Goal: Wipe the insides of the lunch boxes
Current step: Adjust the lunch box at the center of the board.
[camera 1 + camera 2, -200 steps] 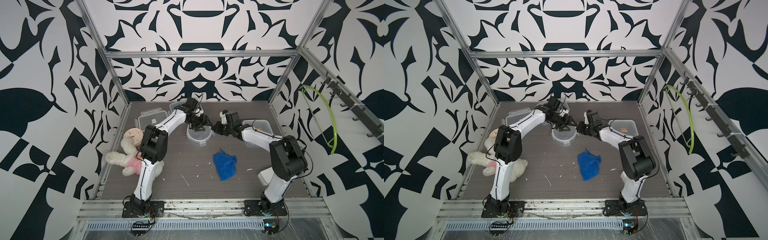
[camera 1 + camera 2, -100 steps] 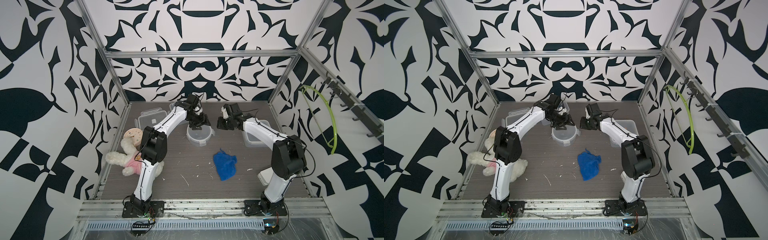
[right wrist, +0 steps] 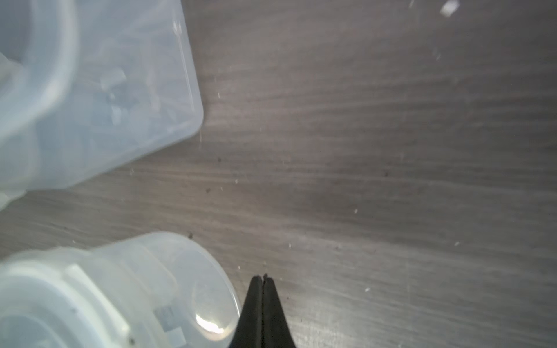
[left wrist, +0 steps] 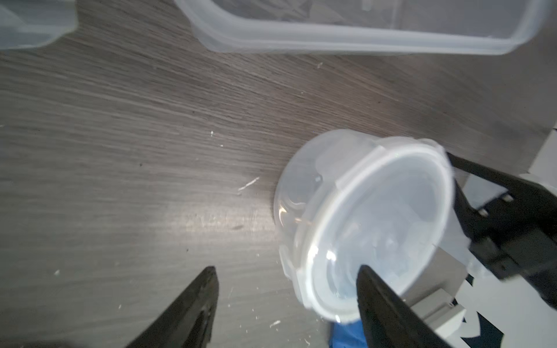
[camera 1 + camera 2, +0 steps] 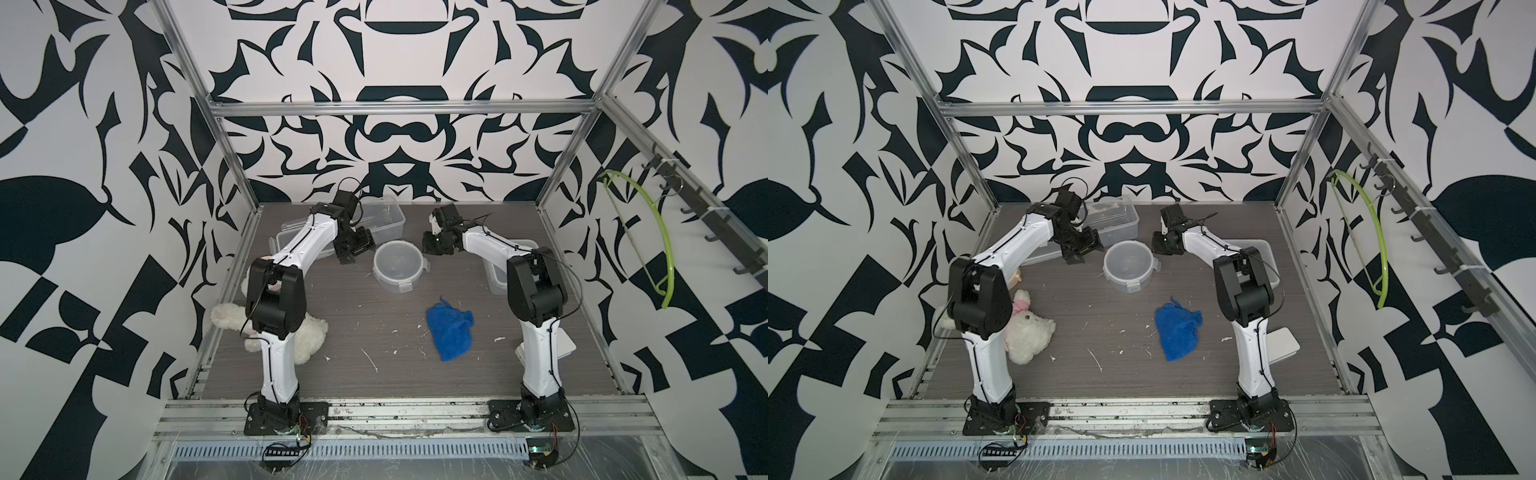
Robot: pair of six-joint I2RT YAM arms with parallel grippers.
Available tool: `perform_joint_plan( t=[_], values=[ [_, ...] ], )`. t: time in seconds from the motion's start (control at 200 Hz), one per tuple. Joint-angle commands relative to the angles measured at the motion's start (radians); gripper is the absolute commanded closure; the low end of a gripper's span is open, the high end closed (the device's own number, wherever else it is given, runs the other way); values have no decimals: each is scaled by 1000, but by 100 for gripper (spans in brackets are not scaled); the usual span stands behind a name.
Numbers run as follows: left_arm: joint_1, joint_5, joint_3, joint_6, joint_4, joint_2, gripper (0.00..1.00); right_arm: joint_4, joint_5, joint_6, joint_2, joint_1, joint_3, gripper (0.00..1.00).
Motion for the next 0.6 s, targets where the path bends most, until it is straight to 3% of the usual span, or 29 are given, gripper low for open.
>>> perform_joint_plan(
  t=[0.0,0.315,0.47,0.595],
  values=[
    [-18,67,74,-11,35,62,24,21,11,-22,-112,35,-63,100],
    [-73,143,329,-49,67,250,25,97,52,75,-364,157,-445,100],
    [-128,216,574,-92,51,403,25,180,54,178,-498,166,-627,100],
    [-144,265,793,-112,0,504,26,212,86,169,-606,135,-717,100]
  ],
)
